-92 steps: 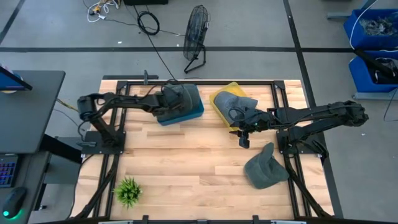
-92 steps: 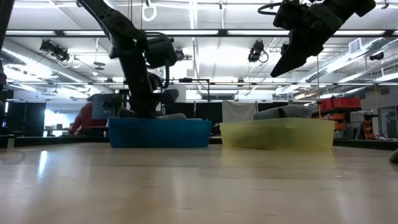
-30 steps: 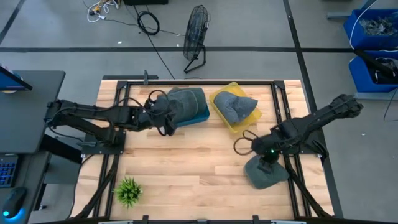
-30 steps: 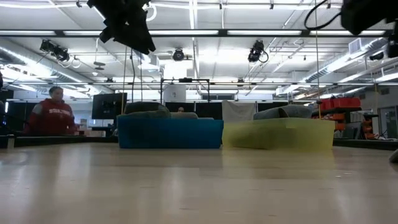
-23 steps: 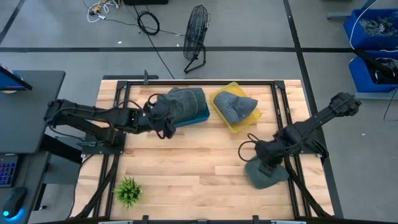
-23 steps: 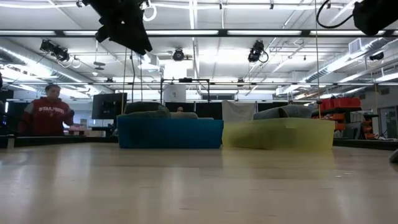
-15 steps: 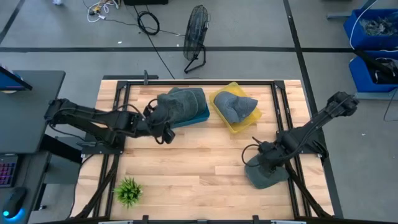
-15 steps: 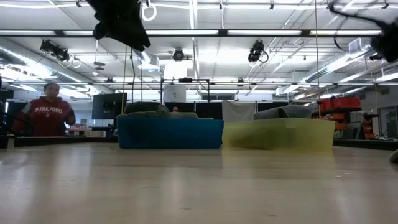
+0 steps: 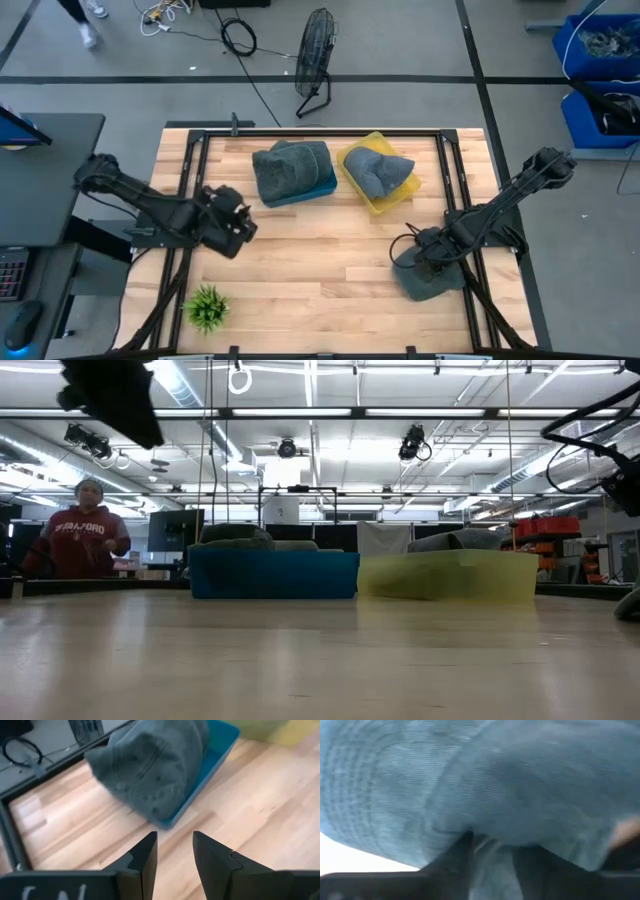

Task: Pick & Place hat
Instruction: Put the green cap into the blue bin

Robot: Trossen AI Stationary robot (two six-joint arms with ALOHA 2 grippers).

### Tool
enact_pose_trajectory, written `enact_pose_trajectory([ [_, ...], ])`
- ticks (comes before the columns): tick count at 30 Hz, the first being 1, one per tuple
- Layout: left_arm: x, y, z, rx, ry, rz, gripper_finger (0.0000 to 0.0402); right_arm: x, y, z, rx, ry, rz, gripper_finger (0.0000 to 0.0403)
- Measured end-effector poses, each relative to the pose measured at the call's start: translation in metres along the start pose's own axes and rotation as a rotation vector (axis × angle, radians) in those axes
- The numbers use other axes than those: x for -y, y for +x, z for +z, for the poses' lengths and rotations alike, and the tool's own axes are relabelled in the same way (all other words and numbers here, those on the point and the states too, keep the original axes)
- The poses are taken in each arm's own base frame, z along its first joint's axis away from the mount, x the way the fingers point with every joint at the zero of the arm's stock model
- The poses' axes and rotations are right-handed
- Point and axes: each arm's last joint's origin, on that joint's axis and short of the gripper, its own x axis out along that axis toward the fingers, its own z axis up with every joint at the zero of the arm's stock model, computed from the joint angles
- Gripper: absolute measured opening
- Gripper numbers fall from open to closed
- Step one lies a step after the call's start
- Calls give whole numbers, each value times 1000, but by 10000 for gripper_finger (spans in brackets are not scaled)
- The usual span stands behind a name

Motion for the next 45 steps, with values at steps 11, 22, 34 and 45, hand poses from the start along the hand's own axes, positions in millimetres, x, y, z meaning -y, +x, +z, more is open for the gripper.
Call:
enact_pose_trajectory([
  [11, -6, -19, -20, -19, 47, -7, 128, -27, -28, -3, 51, -252, 129, 4],
  [22, -12, -22, -23, -26, 38, 33, 128, -70, -127, -5, 649, -787, 150, 2],
  [34, -10, -22, -24, -79, 11, 15, 128, -82, -164, 28, 893, -1142, 36, 2],
  [45, -5, -22, -24, -94, -27, -24, 128, -99, -92, 44, 581, -1225, -19, 124],
])
